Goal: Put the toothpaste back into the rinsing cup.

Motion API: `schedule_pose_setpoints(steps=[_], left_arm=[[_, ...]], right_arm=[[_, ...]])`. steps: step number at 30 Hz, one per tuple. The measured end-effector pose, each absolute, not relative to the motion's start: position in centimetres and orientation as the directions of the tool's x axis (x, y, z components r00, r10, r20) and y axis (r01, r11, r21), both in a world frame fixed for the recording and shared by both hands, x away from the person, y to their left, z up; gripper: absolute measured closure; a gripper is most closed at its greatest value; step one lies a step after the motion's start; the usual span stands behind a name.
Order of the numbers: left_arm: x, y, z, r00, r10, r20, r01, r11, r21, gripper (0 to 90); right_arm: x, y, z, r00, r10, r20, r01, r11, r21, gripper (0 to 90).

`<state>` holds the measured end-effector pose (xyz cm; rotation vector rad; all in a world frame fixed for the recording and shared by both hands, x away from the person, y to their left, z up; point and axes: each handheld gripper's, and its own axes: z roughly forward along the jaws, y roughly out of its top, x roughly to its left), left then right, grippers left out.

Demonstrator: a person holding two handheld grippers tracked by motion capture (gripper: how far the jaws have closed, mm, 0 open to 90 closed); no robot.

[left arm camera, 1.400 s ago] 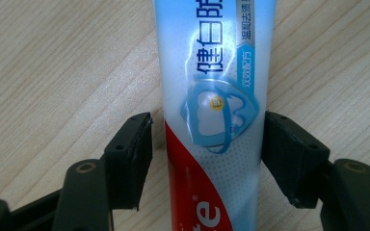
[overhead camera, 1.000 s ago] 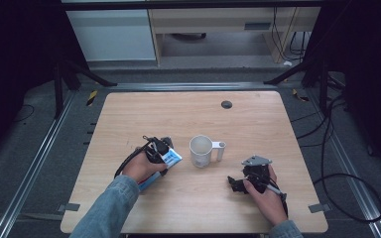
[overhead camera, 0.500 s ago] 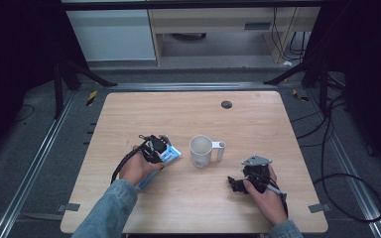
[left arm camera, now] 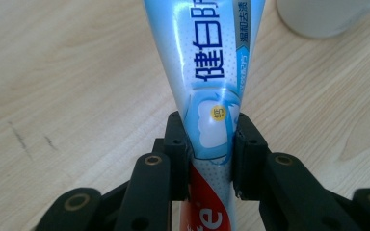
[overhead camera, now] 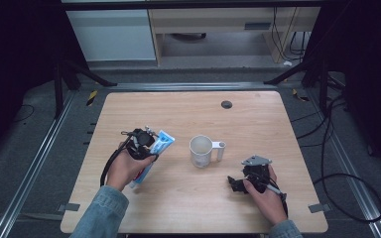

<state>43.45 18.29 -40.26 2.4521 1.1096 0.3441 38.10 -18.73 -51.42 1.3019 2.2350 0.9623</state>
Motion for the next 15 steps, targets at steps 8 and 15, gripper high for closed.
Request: schedule_pose_setpoints(steps=[8,15], left_arm=[[43.1,18.3,-38.6,0.652,0.755,0.068,0.59,-0.562,0.58,71.6],[43.0,17.9,-38.4,0.667,0.743,0.058,0.546,-0.54,0.64,71.6]], right_arm=[[38.2,-18.6,-51.5,-0.486,0.874,-0.004,0.602,0.338,0.724,0.4],[38.2,-18.6,-51.5,-0.489,0.872,-0.006,0.6,0.341,0.724,0.4]])
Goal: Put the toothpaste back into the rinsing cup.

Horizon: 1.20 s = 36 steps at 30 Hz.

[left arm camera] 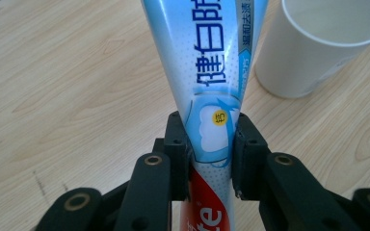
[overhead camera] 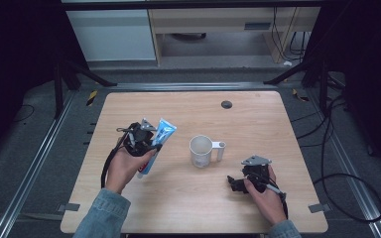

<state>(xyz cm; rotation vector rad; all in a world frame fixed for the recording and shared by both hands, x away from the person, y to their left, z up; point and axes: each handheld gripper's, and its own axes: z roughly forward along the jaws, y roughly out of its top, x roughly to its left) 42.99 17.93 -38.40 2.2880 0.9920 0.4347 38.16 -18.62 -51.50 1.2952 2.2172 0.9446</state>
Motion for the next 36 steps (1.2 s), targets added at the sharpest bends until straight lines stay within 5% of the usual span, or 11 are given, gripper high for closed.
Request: schedule_pose_setpoints(steps=[17,20,36], left_arm=[[43.0,16.6,-37.0,0.601,0.795,0.075,0.462,-0.423,0.78,71.6],[43.3,16.3,-37.1,0.589,0.808,0.017,0.451,-0.346,0.822,71.6],[42.7,14.9,-36.7,0.521,0.854,0.007,0.411,-0.258,0.874,71.6]], right_arm=[[38.1,-18.6,-51.5,-0.487,0.874,-0.004,0.601,0.338,0.724,0.4],[38.1,-18.6,-51.5,-0.487,0.873,-0.004,0.6,0.339,0.724,0.3],[38.1,-18.7,-51.5,-0.489,0.872,-0.004,0.601,0.341,0.723,0.3]])
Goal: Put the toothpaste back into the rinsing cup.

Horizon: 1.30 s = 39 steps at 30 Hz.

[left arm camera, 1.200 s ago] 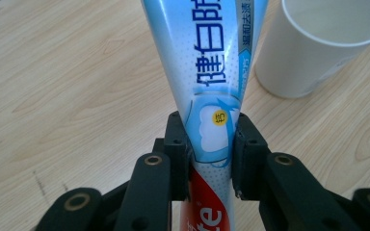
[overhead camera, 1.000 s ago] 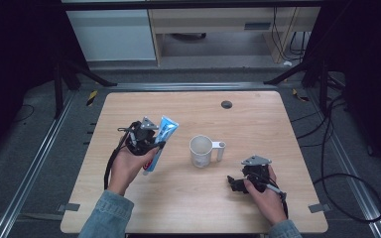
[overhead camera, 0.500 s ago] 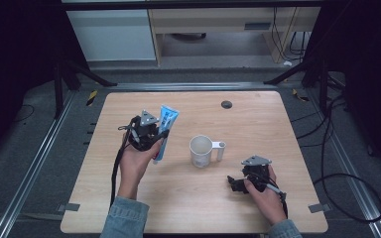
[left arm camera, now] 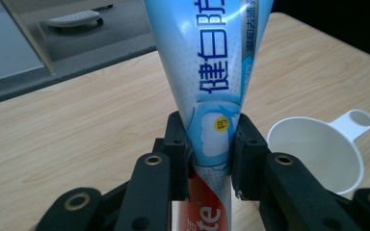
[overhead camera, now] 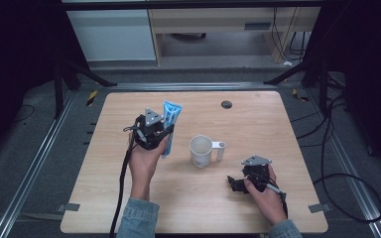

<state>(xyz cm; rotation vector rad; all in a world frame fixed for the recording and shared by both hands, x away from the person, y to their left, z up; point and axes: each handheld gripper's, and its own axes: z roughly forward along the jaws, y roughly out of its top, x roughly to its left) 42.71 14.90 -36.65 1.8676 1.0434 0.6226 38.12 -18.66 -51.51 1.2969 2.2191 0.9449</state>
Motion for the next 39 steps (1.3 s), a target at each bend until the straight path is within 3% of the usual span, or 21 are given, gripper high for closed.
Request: schedule_pose_setpoints(steps=[22,39], left_arm=[[39.5,12.4,-36.1,0.41,0.911,0.042,0.306,-0.181,0.935,71.7],[38.5,11.1,-34.7,0.413,0.91,0.027,0.225,-0.131,0.965,72.1]], right_arm=[[38.1,-18.7,-51.5,-0.49,0.872,-0.004,0.601,0.341,0.723,0.4],[38.1,-18.7,-51.5,-0.49,0.872,-0.005,0.601,0.341,0.723,0.4]])
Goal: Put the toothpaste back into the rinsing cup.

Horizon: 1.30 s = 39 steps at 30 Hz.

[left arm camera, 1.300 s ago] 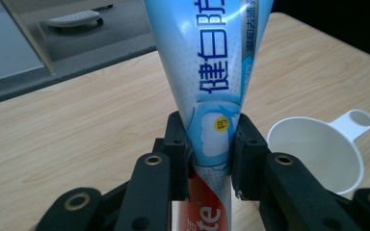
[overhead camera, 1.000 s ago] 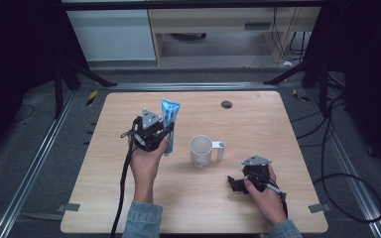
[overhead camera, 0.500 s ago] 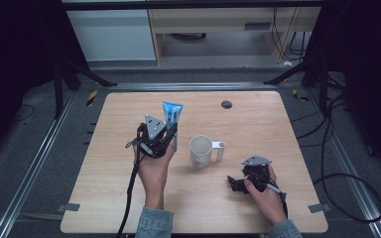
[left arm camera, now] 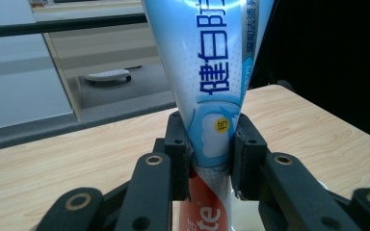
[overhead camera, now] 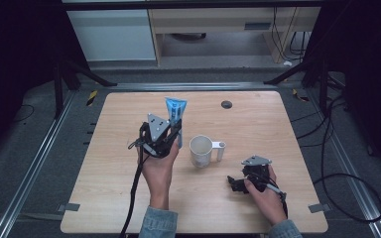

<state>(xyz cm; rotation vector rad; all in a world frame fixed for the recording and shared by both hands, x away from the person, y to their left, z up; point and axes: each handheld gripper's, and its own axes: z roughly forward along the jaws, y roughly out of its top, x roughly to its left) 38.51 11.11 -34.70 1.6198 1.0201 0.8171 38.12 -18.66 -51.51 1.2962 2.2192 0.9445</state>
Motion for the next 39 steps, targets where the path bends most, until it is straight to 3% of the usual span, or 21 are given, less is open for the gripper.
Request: schedule_pose_setpoints(steps=[22,39], left_arm=[[37.6,8.5,-33.0,0.469,0.882,0.038,0.123,-0.108,0.987,72.1],[39.4,6.6,-36.5,0.515,0.857,-0.026,0.153,-0.062,0.986,72.1]], right_arm=[[38.1,-18.7,-51.5,-0.491,0.871,-0.006,0.6,0.343,0.723,0.4],[38.1,-18.7,-51.5,-0.489,0.872,-0.005,0.601,0.341,0.723,0.4]])
